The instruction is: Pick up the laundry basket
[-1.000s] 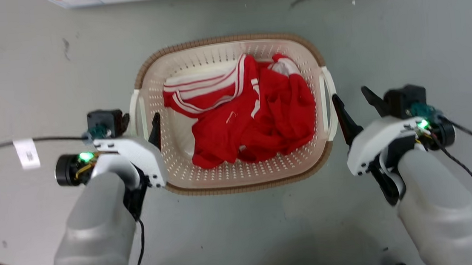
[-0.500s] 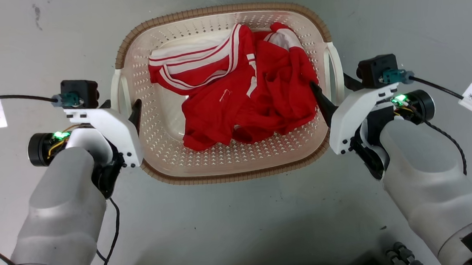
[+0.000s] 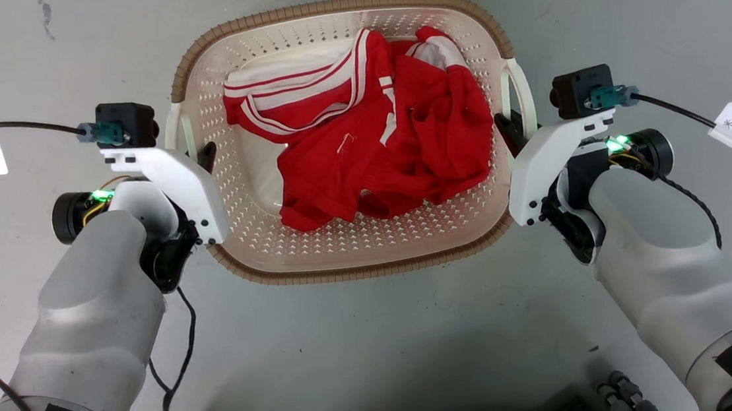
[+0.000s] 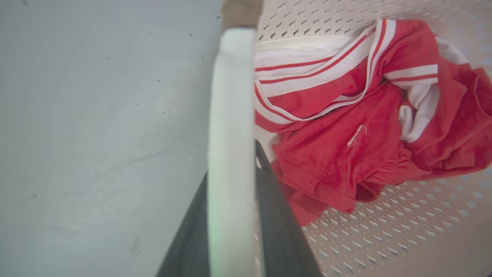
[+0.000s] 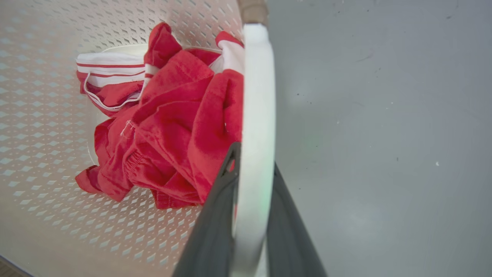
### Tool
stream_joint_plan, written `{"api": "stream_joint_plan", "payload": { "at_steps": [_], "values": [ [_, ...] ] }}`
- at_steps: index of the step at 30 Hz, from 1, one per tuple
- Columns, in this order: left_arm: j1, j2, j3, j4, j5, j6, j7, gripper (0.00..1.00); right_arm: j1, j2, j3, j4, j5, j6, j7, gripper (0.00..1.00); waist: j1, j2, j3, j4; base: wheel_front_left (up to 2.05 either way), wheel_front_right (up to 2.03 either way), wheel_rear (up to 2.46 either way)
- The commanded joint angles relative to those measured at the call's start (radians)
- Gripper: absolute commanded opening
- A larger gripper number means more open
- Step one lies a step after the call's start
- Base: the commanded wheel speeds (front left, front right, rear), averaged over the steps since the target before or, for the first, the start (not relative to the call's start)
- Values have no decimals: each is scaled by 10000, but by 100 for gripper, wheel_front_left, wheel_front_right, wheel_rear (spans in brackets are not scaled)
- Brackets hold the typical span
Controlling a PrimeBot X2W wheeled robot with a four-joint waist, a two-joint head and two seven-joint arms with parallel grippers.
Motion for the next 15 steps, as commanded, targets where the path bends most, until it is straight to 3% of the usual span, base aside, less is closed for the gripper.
{"api": "stream_joint_plan", "payload": {
  "at_steps": [1,7,15],
  "values": [
    [-149,54,-99,-22,-35,-26,-46,0,-111,-41,127,-53,55,45,21,0,-1,0,-48,13,0,0,0],
    [-92,-164,-773,184,-613,-28,51,0,115,-288,622,-72,756,45,205,0,-1,0,-618,104,0,0,0],
    [235,-925,-1511,618,-1433,-52,489,0,494,-642,1165,-15,1759,47,1049,0,-1,0,-2085,293,0,0,0]
  ]
}}
